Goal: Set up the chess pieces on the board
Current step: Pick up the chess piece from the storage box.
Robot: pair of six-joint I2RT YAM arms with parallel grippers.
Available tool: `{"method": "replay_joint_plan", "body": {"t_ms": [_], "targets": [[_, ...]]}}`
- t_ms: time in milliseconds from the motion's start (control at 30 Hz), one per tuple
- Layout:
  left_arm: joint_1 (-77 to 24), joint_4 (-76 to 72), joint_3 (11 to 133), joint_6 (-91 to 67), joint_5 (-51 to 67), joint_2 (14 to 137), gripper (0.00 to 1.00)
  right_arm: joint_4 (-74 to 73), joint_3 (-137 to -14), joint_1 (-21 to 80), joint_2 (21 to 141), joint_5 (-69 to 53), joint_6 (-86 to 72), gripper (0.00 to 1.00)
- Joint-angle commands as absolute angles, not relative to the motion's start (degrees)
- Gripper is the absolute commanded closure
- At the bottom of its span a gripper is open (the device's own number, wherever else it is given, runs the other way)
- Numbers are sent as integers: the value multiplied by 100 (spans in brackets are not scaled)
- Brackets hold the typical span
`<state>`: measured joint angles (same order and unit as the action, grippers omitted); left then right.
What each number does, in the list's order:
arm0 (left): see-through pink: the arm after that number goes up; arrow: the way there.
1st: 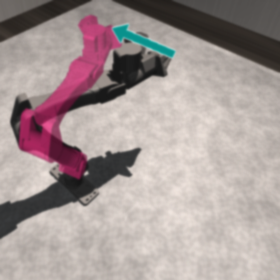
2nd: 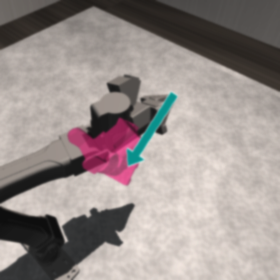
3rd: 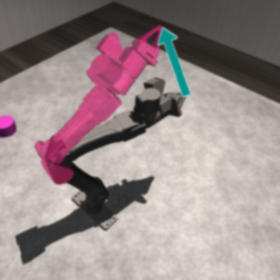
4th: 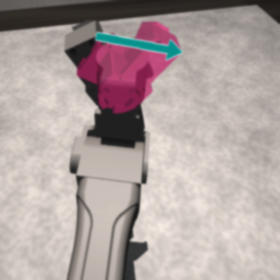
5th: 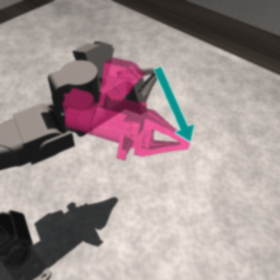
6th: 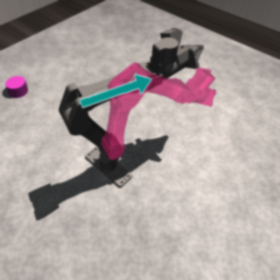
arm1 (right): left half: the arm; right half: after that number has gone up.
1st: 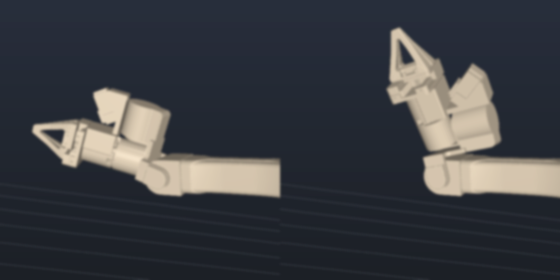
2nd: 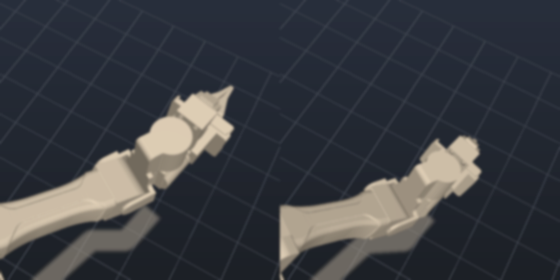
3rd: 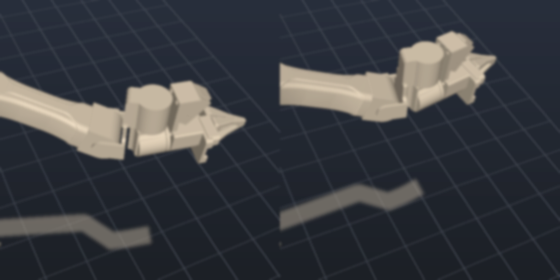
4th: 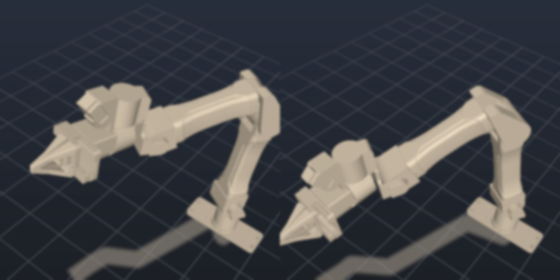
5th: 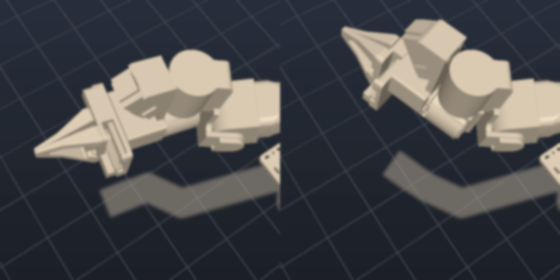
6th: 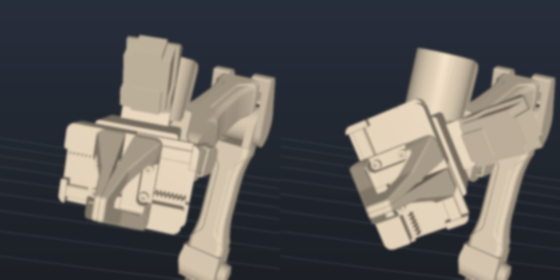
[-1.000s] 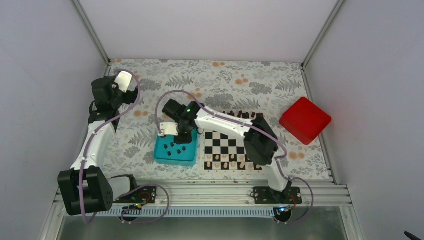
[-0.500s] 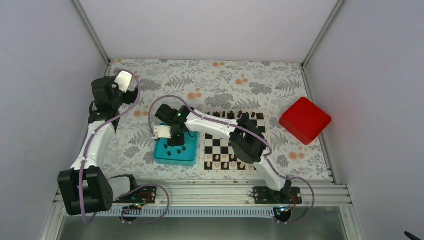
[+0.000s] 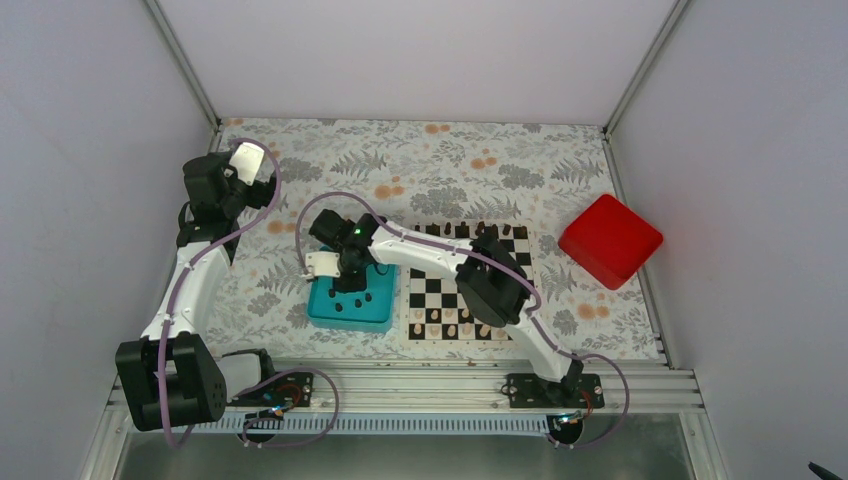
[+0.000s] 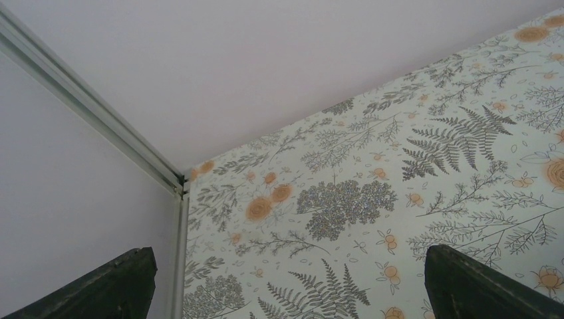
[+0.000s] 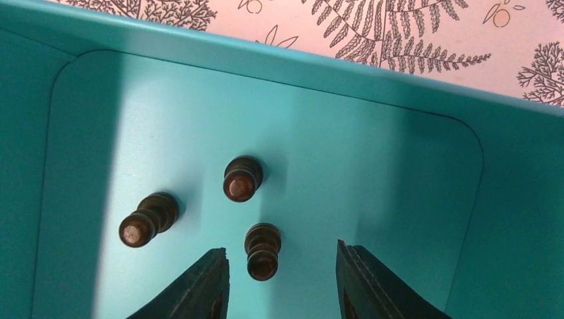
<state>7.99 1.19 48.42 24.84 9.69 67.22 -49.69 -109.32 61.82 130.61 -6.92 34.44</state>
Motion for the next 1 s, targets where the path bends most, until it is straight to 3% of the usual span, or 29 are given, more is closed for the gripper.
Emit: {"method": "replay_joint_plan", "body": {"t_ms": [0,167,467,967], "targets": [[824,-25,4825,2497,1028,6697,0,-4822,-10893,6255,13340,-833,3463,58],[826,-9,4823,2505,1037,6689,0,-4841,-10893,6294,13405,-868,3460,64],[826,-4,4821,2505,1046,6689,0,-4837,-10845,6293,13287,-799,3420,95],[826,8,4859,2495,1045,6703,0,-5433,-10670,5418,11536,-212,3320,96]]}}
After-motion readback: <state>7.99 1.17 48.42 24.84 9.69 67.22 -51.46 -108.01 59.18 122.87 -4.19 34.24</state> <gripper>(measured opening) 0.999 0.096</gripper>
